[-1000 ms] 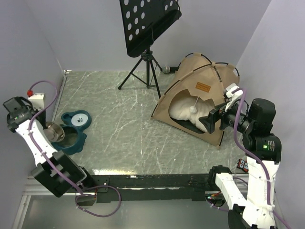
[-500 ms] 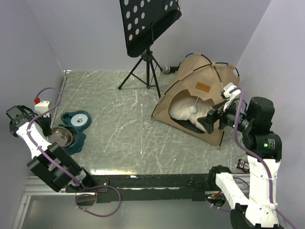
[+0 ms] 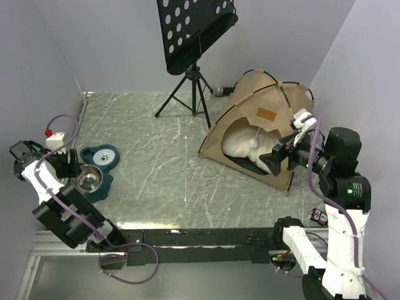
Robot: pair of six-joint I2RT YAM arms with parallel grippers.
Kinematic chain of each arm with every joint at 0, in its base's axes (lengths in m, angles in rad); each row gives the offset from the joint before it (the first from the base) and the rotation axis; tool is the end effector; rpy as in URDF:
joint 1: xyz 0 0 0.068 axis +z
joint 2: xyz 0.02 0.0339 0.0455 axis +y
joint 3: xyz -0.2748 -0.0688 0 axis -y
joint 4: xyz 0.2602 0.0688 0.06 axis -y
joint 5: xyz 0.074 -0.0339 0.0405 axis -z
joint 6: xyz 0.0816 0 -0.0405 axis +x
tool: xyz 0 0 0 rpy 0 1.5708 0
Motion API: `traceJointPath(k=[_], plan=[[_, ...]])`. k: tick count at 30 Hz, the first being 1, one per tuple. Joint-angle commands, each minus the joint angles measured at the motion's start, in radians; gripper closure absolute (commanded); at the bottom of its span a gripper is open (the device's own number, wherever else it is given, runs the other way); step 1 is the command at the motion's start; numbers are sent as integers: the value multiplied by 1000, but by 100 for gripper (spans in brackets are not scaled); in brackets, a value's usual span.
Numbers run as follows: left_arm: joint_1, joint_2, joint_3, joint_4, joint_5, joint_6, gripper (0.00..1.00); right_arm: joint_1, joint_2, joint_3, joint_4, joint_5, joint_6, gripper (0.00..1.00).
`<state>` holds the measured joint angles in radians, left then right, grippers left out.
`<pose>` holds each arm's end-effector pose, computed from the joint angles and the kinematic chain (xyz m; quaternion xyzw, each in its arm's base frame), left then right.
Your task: Set up the pet tent
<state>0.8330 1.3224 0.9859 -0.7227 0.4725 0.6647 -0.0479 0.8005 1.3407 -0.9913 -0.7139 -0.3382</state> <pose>0.2223 0.1894 0.2227 -0.0200 0.9422 0.0016 0.3343 0.1454 0.0465 0.4369 -0.2984 0.7587 0.1951 0.5451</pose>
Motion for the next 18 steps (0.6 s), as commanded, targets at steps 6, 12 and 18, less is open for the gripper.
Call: traceJointPath(k=[6,12,18], plan=[[6,-136,80,-13,41,30,25,11,-9,12,13,-4,-15,0],[-78,-229,152,-73,80,-45,0,16,-4,2,8,-13,2,0],[-340,-273,218,-106,-3,-233,0,31,-12,-40,-6,4,15,0]])
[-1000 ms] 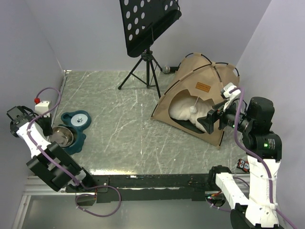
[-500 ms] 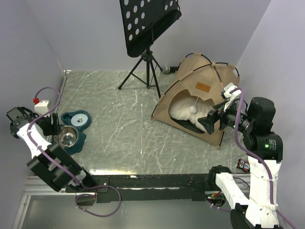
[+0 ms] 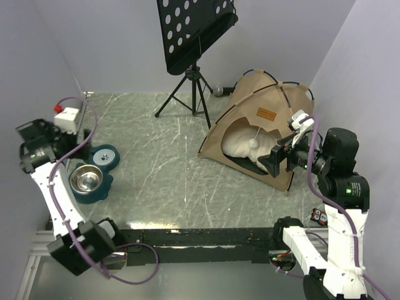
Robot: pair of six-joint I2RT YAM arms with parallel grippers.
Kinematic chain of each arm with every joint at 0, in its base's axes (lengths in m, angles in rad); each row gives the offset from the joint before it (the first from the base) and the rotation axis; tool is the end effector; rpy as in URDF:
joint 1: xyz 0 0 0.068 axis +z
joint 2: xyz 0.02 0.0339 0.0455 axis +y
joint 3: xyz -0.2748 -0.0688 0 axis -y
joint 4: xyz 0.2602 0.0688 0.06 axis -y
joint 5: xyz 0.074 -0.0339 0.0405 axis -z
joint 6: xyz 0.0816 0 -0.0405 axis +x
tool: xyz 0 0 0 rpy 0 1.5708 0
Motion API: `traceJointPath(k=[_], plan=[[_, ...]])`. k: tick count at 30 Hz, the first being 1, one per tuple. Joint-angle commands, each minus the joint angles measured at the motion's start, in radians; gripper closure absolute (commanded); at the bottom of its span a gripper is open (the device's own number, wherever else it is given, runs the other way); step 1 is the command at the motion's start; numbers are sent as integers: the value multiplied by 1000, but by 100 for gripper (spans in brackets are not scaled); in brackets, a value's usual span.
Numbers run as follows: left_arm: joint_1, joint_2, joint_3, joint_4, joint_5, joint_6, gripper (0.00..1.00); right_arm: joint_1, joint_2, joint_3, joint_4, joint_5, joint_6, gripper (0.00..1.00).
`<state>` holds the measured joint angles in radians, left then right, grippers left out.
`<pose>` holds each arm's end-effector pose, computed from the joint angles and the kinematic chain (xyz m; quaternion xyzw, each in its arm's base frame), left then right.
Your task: Set up the pet tent
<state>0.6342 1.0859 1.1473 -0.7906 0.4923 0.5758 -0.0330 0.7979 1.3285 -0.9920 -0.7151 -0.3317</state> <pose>0.2297 0.1211 0.3353 0.0736 0.8878 0.0424 0.4524 0.1453 0.0487 0.4333 -0.3008 0.7600 0.2031 0.5391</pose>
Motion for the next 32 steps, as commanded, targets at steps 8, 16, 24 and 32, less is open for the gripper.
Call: traceJointPath(k=[8,16,24,32], plan=[[-482,72,149,-55,-145,-428,0,27,-72,-188,-109,98,-72,0],[-671,124,71,53,-184,-568,0,27,-131,-296,-65,233,-40,0],[-673,37,0,91,-251,-541,0,27,-147,-313,59,345,100,0],[-674,-1,20,90,-291,-495,0,25,-157,-310,93,368,137,0]])
